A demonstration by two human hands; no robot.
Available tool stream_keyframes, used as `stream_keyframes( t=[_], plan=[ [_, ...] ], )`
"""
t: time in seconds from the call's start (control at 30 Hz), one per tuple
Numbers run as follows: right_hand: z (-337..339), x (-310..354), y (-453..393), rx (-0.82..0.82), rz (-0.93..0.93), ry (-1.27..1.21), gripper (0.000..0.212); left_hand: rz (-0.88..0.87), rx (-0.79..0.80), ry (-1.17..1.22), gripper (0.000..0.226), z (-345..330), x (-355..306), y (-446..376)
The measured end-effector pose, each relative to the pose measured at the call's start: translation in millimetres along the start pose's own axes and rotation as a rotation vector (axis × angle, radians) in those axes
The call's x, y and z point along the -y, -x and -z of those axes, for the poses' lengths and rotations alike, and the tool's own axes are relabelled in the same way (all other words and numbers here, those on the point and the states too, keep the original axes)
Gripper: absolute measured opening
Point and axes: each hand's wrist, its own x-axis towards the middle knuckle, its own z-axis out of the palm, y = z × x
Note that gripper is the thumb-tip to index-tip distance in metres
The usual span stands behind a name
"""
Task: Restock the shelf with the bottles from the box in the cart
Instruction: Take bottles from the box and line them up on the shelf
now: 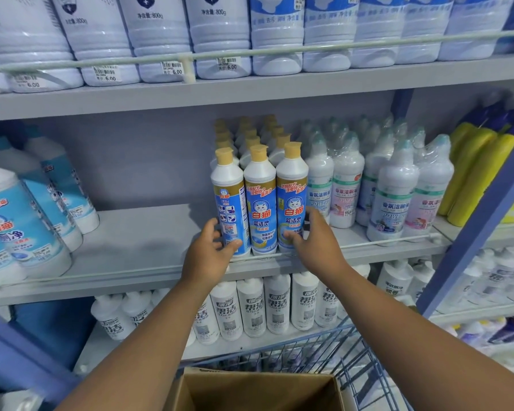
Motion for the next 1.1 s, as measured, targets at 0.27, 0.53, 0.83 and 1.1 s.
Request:
stream_keyframes(
  t=[0.27,0.53,0.83,1.1],
  plan=[
    [1.1,-0.2,1.0,0.021,-0.021,-0.026,0.052,0.010,-0.021,0.026,0.045,-1.4,-0.2,0.4],
    [5.1,2.3,0.5,0.053,-0.043,-0.055,0.056,0.030,0.009,-0.002,0.045,0.0,-1.1,-2.0],
    [7.7,1.0,-1.1,0.093,-0.069,-0.008,0.044,0.027,0.000,-0.046,0.045,-1.0,-4.4,-0.2],
    [5.9,0.2,-0.4,0.077,-0.053,0.007,0.044,0.015,-0.077,-0.097,0.048,-6.4,-4.8,2.6]
  ],
)
